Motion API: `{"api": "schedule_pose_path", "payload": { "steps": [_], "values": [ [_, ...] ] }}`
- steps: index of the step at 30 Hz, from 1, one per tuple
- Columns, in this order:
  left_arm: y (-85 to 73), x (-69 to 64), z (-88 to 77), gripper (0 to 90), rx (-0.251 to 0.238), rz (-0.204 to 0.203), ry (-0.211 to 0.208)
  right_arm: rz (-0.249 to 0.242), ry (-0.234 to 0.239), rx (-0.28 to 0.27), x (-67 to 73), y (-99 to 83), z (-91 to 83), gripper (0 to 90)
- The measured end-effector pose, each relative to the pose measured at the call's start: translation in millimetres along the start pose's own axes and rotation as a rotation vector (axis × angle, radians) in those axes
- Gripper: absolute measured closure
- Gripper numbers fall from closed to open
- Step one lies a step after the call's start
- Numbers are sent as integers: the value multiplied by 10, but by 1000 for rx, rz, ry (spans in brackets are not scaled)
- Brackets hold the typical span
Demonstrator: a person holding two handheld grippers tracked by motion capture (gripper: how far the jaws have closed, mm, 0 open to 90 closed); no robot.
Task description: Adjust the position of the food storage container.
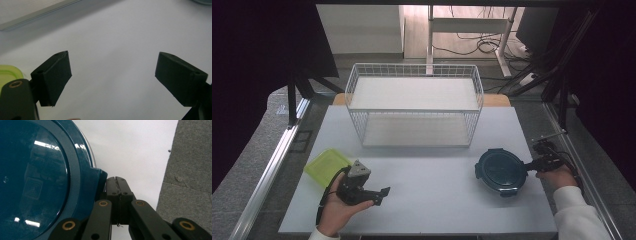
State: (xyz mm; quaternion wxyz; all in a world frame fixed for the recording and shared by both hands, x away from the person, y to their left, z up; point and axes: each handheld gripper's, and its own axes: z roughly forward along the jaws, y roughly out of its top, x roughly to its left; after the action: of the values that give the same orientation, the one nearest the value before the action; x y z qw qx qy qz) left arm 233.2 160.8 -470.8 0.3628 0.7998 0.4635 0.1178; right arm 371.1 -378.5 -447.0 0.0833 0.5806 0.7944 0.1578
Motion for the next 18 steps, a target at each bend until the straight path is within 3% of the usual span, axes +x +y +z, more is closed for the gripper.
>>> {"api": "schedule_pose_path", "payload": {
  "steps": [12,17,18],
  "values": [
    [-2,-1,28,137,8,-2,-3,-26,8,-18,159,-16,23,893],
    [-5,15,25,139,5,-6,-1,-61,25,-10,316,4,51,893],
    [-4,18,19,139,5,-4,0,-74,42,0,399,13,62,893]
  ]
}}
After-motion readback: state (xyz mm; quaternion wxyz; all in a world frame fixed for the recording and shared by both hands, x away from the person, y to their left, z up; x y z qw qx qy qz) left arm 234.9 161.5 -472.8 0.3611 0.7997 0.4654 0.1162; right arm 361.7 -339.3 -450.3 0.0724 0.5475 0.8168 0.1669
